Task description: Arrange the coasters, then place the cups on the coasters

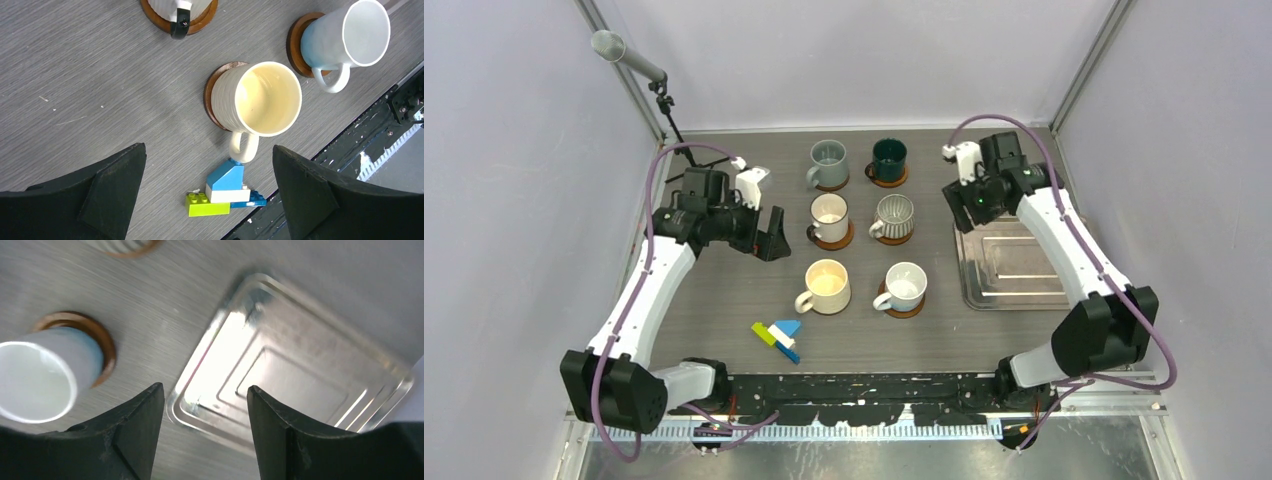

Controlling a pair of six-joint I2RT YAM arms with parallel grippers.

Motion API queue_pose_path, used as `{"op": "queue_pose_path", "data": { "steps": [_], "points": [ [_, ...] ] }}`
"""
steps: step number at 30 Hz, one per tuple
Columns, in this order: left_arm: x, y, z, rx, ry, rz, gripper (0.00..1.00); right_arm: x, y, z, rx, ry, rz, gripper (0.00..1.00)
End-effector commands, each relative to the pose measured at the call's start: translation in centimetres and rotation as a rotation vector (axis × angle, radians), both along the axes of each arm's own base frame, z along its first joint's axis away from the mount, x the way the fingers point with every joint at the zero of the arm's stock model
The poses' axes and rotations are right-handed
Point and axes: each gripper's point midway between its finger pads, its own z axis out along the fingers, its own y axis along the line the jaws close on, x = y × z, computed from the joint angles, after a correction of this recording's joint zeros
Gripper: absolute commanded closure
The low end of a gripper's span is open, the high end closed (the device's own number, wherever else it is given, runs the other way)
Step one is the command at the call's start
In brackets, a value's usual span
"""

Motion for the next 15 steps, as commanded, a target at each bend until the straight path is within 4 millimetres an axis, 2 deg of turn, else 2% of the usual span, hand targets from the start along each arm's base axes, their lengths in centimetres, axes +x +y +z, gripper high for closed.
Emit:
{"op": "queue_pose_path", "data": {
  "steps": [1, 5, 7, 10, 15],
  "points": [
    [0.5, -0.3, 1.9, -0.036, -0.072, 0.006, 0.0, -0.1, -4.4, -4.6, -0.003, 0.127, -0.252, 0.34],
    [0.7, -0.5, 2.3, -0.056, -0.093, 0.003, 0.0, -0.8, -6.1, -9.1, -0.067, 0.219, -0.338, 0.4],
    [0.6, -0.8, 2.4, -0.07, -0.088, -0.008, 0.0, -1.0, -6.1, -10.8, -0.082, 0.263, -0.349, 0.43],
    [0.4, -0.9, 2.5, -0.077, -0.091, -0.011, 0.0, -0.9, -5.9, -12.7, -0.08, 0.31, -0.365, 0.47],
    [0.5, -0.9, 2.5, -0.076, -0.098, -0.009, 0.0, -0.4, -5.0, -15.1, -0.087, 0.34, -0.364, 0.48]
  ]
}}
